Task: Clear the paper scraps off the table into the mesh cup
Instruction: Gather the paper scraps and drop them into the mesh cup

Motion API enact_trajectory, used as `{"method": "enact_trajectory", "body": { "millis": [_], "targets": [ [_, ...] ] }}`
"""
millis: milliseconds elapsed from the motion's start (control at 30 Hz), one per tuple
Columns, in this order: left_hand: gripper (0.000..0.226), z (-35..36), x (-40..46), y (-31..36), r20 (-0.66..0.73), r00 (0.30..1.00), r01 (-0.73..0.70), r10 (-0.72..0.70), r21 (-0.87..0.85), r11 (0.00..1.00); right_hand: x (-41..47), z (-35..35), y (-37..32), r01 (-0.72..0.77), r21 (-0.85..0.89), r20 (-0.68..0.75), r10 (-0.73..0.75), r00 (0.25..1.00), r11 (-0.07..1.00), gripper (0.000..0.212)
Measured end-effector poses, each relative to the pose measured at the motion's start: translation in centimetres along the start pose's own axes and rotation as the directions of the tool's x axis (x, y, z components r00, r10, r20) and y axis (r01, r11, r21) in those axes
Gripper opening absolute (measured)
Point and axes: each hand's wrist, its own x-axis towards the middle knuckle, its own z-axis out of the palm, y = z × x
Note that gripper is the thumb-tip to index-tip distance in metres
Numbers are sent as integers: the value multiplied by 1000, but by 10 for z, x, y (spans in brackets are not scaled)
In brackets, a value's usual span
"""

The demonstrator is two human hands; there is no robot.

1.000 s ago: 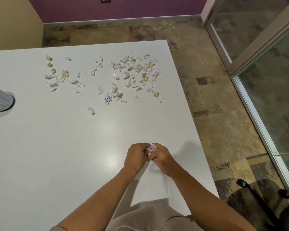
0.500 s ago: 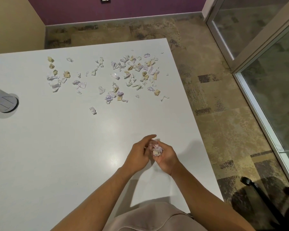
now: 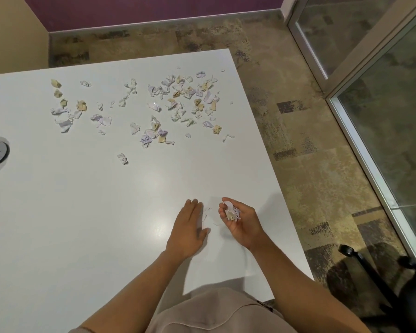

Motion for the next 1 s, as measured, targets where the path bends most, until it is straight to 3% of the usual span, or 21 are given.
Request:
{"method": "enact_trajectory", "body": {
  "millis": [433, 600, 800, 867, 1000],
  "targets": [
    [63, 40, 9, 17, 55, 998, -25, 15, 180, 983, -11, -16, -6, -19, 4, 47, 19, 999, 1000, 23],
    [43, 33, 13, 21, -12, 984, -176, 180, 158, 972, -10, -18, -6, -18, -4, 35, 18, 999, 1000, 23],
    [43, 18, 2, 1, -40, 927, -357, 372, 209, 911, -6, -16, -4, -15, -26, 36, 16, 999, 1000, 22],
    [26, 12, -4, -6, -63, 900, -405, 430, 240, 882, -5, -14, -2, -18, -32, 41, 19, 999, 999, 22],
    [67, -2, -19, -20, -52, 887, -422, 459, 310, 852, -2, -11, 2, -30, -50, 44, 32, 998, 998, 21]
  ]
}}
